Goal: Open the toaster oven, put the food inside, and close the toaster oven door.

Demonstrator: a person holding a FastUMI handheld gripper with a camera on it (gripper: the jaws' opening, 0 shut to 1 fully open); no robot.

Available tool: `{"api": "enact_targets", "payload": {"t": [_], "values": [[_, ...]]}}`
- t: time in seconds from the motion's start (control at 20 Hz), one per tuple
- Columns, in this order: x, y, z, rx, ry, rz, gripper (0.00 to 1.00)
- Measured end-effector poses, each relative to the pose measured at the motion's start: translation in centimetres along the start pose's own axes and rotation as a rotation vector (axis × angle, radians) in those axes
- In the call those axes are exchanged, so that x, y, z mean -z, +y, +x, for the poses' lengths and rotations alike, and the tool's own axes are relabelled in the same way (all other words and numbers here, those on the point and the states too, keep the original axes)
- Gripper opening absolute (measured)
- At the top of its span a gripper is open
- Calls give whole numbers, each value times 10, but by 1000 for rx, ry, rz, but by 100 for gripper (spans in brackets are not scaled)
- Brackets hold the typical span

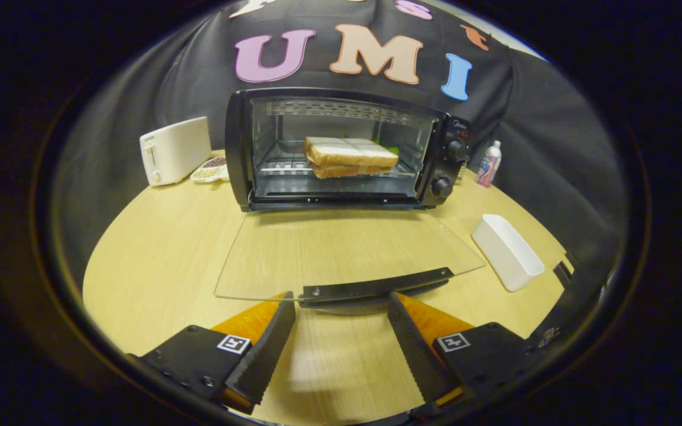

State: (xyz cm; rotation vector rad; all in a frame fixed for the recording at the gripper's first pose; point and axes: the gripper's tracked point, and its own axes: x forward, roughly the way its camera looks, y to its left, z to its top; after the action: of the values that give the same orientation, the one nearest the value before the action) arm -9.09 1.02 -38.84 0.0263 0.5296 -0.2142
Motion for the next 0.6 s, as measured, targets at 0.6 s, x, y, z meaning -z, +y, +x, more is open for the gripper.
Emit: {"api": "enact_targets", "payload": {"t": [0.6], "values": [[-78, -11, -14, 86, -148, -72, 99]]}}
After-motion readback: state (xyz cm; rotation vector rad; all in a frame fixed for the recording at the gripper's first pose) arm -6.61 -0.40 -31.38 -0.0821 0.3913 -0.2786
